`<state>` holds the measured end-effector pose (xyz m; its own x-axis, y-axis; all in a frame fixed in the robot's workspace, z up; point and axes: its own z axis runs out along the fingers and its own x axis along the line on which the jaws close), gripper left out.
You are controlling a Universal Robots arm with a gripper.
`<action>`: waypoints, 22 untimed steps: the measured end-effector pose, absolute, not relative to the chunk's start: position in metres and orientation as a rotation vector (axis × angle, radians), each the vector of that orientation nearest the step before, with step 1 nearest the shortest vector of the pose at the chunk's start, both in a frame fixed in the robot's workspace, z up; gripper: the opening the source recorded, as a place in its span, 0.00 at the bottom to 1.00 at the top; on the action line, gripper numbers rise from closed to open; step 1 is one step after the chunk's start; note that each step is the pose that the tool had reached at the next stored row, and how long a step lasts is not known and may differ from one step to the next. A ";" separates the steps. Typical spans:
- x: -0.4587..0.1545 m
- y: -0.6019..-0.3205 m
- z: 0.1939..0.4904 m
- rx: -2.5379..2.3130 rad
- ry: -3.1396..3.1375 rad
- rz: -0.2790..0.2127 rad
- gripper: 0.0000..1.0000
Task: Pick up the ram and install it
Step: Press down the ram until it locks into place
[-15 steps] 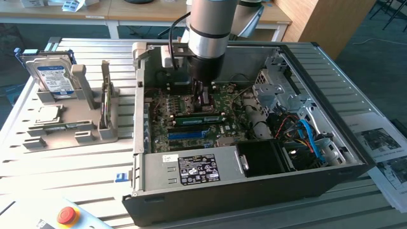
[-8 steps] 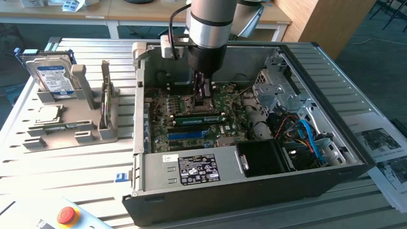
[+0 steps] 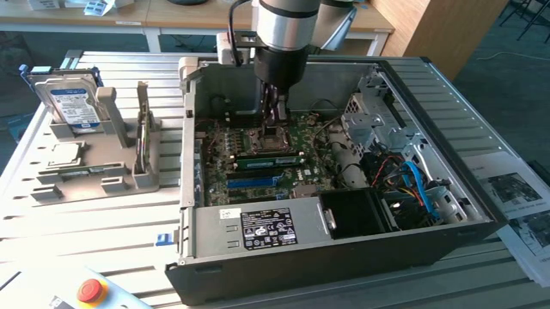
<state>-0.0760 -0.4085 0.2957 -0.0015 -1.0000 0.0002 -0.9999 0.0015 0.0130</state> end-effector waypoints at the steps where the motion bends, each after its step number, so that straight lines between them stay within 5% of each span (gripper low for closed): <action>1: -0.076 -0.408 0.298 2.213 -2.217 -0.014 0.11; 22: -0.076 -0.408 0.326 2.213 -2.216 -0.014 0.11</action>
